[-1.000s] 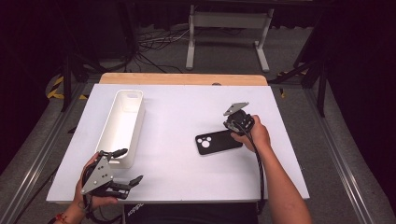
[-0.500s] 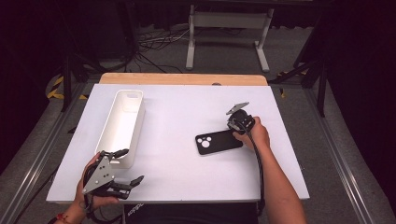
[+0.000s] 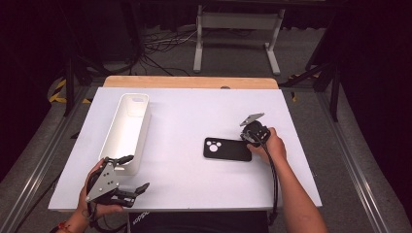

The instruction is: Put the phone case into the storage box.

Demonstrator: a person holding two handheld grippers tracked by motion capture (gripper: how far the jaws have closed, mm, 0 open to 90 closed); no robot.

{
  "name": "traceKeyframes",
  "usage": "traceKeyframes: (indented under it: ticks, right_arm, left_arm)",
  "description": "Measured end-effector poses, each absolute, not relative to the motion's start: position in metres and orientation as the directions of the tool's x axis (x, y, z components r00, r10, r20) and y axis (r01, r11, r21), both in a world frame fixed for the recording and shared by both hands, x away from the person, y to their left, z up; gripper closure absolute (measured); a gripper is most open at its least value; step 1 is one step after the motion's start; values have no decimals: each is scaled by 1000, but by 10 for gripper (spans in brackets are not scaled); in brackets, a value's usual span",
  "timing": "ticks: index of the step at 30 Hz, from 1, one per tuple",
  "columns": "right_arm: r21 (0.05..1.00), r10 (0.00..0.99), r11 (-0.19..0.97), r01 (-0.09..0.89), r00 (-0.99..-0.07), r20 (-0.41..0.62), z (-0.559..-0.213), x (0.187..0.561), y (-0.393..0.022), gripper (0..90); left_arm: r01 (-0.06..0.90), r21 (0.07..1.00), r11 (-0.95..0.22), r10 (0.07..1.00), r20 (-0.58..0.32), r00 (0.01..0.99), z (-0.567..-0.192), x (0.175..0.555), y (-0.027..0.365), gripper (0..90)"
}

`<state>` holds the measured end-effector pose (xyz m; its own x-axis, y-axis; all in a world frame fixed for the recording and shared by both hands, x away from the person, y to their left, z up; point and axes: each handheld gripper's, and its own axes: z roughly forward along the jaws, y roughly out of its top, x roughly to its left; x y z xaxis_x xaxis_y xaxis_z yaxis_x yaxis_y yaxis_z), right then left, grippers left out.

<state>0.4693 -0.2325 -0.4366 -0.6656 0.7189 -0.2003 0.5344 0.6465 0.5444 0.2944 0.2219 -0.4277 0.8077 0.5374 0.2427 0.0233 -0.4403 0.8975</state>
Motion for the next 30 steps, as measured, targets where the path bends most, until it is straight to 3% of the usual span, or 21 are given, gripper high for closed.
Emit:
traceKeyframes:
  ticks: [18,30]
  right_arm:
    - [543,597,719,434,-786,-162,-438,395,-220,900]
    - [550,525,747,374,-839,-142,-435,371,-208,900]
  left_arm:
    - [29,897,-440,543,240,805,-427,294,222,68]
    - [34,900,-435,541,231,809,-428,294,223,68]
